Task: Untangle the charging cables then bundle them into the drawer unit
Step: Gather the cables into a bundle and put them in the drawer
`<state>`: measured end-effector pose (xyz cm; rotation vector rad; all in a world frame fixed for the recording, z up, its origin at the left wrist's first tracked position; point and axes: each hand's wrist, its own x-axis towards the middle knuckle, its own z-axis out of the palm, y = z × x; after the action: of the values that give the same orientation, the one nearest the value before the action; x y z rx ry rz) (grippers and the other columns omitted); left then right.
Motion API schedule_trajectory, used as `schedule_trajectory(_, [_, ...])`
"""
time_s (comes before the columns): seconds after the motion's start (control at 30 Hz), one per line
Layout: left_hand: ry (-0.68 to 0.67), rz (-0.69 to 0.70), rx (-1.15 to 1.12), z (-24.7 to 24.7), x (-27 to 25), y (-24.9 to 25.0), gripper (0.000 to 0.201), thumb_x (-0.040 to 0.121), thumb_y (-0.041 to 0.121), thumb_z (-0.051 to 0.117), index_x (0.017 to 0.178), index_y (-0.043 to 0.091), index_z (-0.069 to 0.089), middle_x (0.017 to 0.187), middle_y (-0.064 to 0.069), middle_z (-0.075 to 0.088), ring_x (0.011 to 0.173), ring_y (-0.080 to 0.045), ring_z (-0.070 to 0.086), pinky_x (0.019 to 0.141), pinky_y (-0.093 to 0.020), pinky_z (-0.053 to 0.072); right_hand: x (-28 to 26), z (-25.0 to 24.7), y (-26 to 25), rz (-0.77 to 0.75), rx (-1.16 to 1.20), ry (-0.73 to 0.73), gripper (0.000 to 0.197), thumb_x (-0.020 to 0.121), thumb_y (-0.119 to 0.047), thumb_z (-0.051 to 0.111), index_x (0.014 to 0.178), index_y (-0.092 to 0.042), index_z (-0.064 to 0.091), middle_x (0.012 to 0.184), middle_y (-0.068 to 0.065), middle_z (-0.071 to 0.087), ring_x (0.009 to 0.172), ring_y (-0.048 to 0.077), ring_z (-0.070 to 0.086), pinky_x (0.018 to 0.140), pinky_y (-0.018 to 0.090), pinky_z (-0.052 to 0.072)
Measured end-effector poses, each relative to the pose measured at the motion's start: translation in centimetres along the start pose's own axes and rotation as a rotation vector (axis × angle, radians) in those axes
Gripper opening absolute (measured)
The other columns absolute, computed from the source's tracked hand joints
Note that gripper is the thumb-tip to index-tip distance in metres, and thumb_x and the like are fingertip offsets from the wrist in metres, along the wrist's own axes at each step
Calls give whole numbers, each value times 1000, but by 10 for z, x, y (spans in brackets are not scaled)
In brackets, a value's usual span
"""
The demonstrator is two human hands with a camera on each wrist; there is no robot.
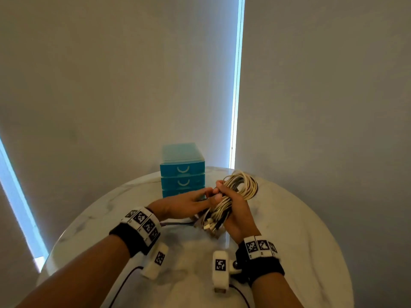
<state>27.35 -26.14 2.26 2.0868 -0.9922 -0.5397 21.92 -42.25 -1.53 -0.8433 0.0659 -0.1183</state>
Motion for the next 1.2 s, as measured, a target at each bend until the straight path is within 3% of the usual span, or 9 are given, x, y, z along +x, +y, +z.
schedule_trajectory(0.07, [-41,-78,49,-5,-4,-2,70,98,75,42,142,24,62,116,-1,78,92,-9,77,83,-26,61,3,-3,2,42,30,9,15,92,-18,81,94,-7,71,109,20,74,111,36,75,108,58,56])
schedule_trajectory(0.2, [-1,-137,-12,-9,-6,-8,60,101,70,51,108,16,77,93,-17,74,81,-26,74,81,-36,66,8,-7,7,-34,-15,34,15,95,-15,78,100,-6,67,112,26,67,115,32,76,98,51,62])
schedule_trajectory(0.4, [16,-162,14,2,-1,-11,57,95,60,74,137,23,61,103,3,73,88,-11,69,67,-23,58,10,-11,8,-142,-11,129,21,99,-20,75,105,-2,68,109,25,71,107,36,74,88,52,65])
schedule_trajectory(0.53, [-36,-103,115,-1,2,-10,45,102,48,70,135,20,58,104,3,77,75,-9,71,64,-19,56,7,-11,8,-150,-68,236,26,100,-22,76,114,-1,68,102,23,72,93,36,76,80,48,66])
schedule_trajectory(0.67, [3,-156,293,-8,-3,2,35,108,38,63,135,16,58,113,-7,80,76,-11,67,69,-22,55,5,-7,7,-206,-258,325,25,100,-23,75,82,-6,72,79,14,77,72,27,74,80,45,64])
schedule_trajectory(0.83, [212,-127,861,-6,-14,13,54,103,68,53,135,25,55,119,2,70,101,-16,65,79,-31,49,-1,6,1,-300,-492,458,35,105,-26,67,73,-13,62,60,5,65,50,16,58,40,19,47])
schedule_trajectory(1.03, [239,140,1091,0,-21,6,49,106,71,33,121,30,54,97,2,71,80,-14,63,69,-27,40,-3,1,-1,-316,-726,488,40,94,-57,75,80,-21,63,75,8,72,68,22,68,75,43,62])
schedule_trajectory(1.13, [189,232,1067,-7,-21,4,58,103,74,28,113,30,65,93,4,73,78,-11,66,67,-22,41,-7,-1,-4,-135,-812,345,73,81,-85,65,98,-14,71,83,8,77,73,19,72,68,38,62])
schedule_trajectory(1.2, [175,252,954,-10,-23,8,66,100,76,27,112,31,75,88,7,74,73,-6,66,66,-16,41,-10,1,-10,-4,-890,201,84,80,-94,51,107,-17,71,94,6,76,88,20,74,80,37,62])
